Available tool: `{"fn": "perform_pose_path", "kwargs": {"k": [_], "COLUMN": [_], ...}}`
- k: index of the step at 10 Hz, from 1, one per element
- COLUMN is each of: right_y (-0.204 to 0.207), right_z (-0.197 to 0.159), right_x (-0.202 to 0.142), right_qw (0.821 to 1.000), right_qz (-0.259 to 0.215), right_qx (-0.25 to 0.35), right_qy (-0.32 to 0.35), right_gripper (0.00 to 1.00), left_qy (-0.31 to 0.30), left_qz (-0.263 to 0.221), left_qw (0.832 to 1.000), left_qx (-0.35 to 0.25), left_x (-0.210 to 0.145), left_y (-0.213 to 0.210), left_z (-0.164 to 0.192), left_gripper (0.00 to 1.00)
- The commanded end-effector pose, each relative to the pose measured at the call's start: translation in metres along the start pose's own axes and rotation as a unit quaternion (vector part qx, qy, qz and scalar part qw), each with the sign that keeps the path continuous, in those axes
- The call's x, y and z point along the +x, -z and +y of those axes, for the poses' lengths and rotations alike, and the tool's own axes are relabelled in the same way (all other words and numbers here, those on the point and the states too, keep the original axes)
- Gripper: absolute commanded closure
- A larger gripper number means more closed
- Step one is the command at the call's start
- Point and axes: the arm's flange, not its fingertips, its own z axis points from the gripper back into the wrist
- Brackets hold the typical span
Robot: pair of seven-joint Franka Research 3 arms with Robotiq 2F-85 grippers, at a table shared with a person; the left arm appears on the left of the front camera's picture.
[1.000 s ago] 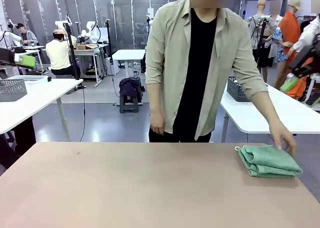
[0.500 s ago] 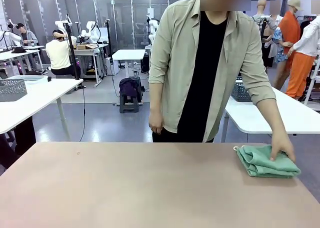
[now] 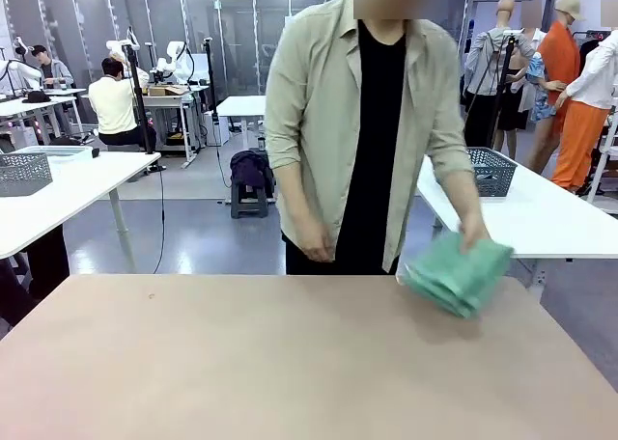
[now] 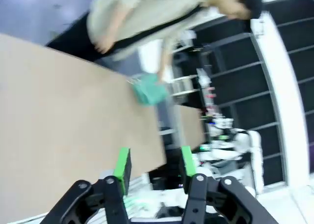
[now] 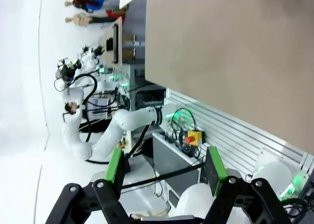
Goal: Fold the towels and place them in the basket.
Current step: Stack the folded Towel with hook on the right side of the table.
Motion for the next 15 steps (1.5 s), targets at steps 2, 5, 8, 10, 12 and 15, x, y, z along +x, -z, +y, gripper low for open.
{"fn": "perform_pose_path", "kwargs": {"k": [2,5,8,10,12,15], "right_y": [-0.007,0.003,0.01,0.009,0.009,0.008], "right_z": [0.005,-0.001,-0.006,0.001,0.001,0.0], "right_x": [-0.005,-0.012,-0.005,-0.011,-0.011,-0.01], "right_qw": [0.998,0.988,0.989,0.989,0.989,0.989], "right_qz": [0.043,0.104,0.11,0.106,0.106,0.106], "right_qx": [0.016,-0.02,-0.016,-0.015,-0.015,-0.015], "right_qy": [-0.04,-0.108,-0.098,-0.099,-0.099,-0.099], "right_gripper": [0.18,0.18,0.18,0.18,0.18,0.18], "left_qy": [-0.121,-0.175,-0.154,-0.178,-0.178,-0.168], "left_qz": [-0.001,0.057,0.062,0.057,0.057,0.057], "left_qw": [0.986,0.983,0.982,0.981,0.981,0.982], "left_qx": [-0.117,-0.009,0.084,0.047,0.047,0.06], "left_x": [-0.002,0.005,0.008,0.005,0.005,0.006], "left_y": [-0.004,-0.01,-0.01,-0.005,-0.005,-0.007], "left_z": [-0.01,0.009,0.026,0.031,0.031,0.032], "left_gripper": [0.12,0.0,0.0,0.0,0.0,0.0]}}
